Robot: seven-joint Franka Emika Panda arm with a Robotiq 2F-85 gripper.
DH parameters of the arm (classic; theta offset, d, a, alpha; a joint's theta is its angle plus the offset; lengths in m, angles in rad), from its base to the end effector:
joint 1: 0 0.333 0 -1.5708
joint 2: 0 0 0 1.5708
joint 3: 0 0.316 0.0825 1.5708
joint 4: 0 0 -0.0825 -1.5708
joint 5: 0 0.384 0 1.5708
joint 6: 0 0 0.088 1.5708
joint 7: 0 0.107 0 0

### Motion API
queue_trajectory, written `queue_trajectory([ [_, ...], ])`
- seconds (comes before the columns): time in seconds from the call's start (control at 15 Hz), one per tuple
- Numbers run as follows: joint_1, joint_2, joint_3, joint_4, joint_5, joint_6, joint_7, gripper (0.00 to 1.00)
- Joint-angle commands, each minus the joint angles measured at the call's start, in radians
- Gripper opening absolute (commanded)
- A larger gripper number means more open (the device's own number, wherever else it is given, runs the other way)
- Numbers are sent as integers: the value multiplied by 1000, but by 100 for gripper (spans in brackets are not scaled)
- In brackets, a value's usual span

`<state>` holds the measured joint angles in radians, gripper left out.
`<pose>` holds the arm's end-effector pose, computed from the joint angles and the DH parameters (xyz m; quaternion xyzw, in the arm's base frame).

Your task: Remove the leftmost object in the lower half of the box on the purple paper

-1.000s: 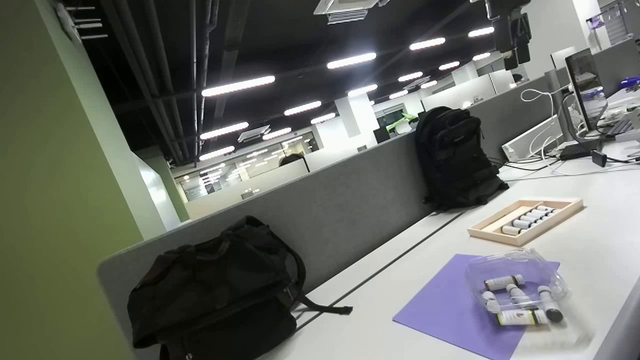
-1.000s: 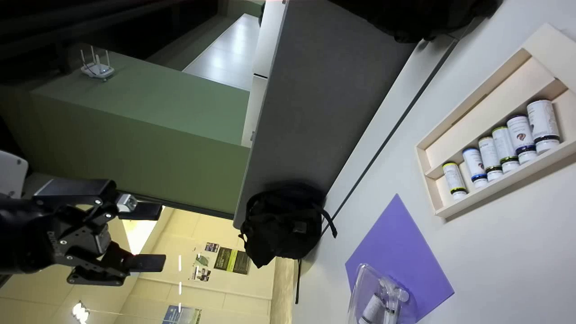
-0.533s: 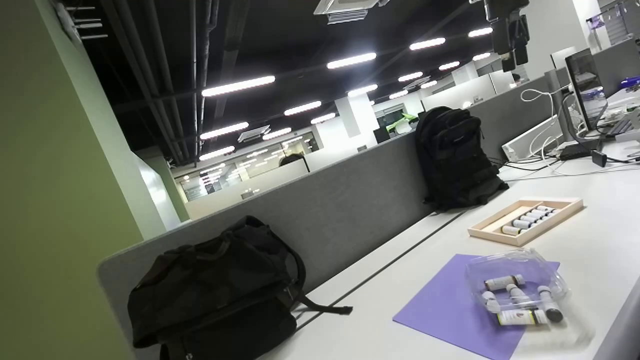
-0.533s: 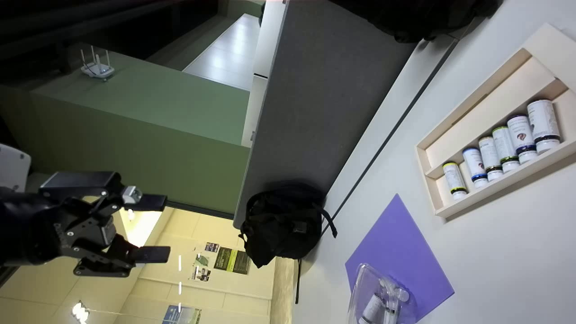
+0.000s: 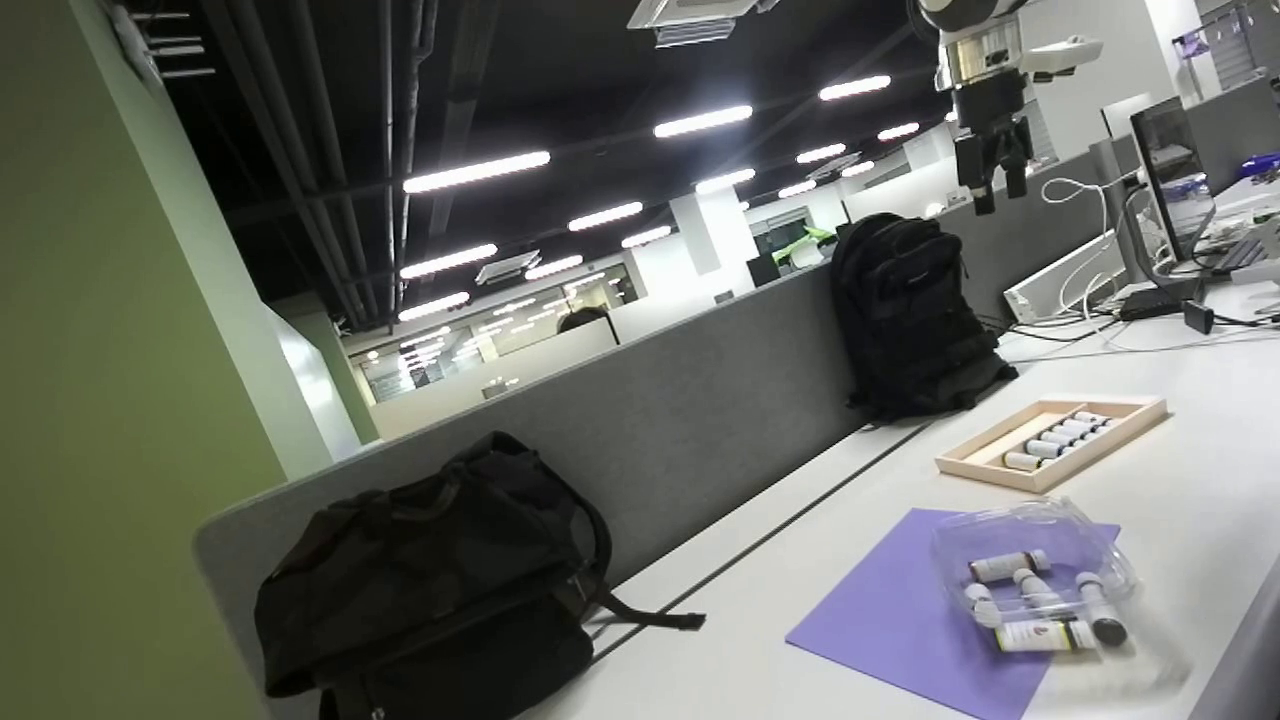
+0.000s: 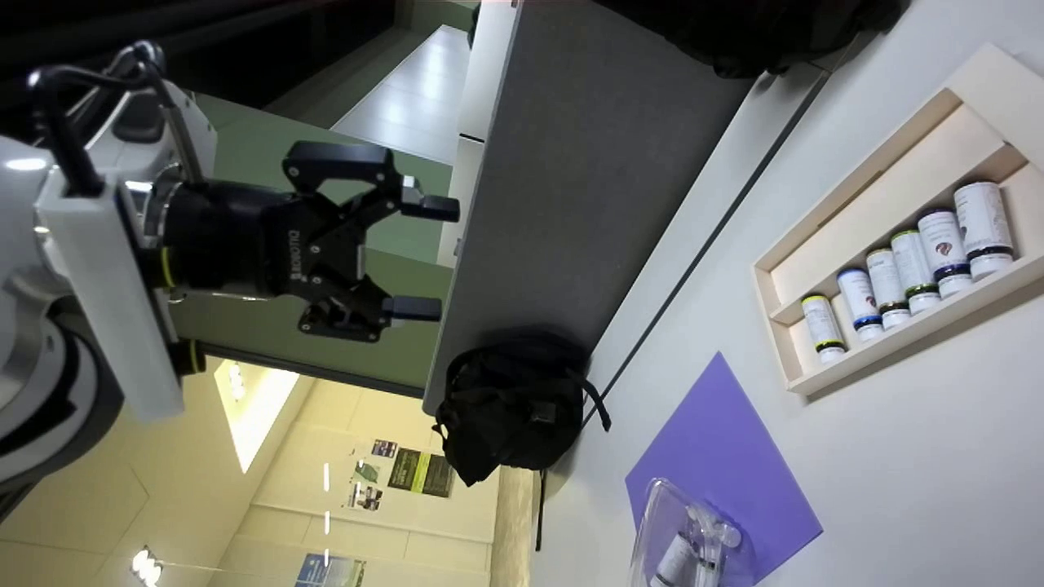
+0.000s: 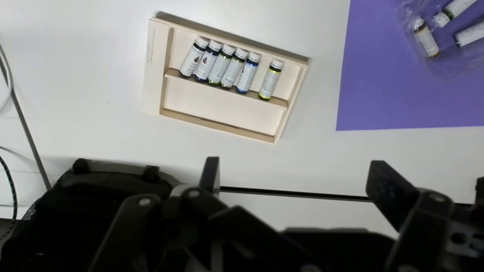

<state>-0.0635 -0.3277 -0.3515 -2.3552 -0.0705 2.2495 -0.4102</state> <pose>0.4262 -0.1976 0.4687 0.9942 0.0198 0.1042 0.0166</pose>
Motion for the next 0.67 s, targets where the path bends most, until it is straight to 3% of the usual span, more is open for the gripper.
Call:
queue_trajectory([
  [0.0, -37, 18, 35, 3, 14, 2, -11, 100],
  [0.4, -40, -27, 47, -16, 13, -1, -10, 100],
  [0.6, -44, 153, 28, 43, 43, 144, 8, 100],
])
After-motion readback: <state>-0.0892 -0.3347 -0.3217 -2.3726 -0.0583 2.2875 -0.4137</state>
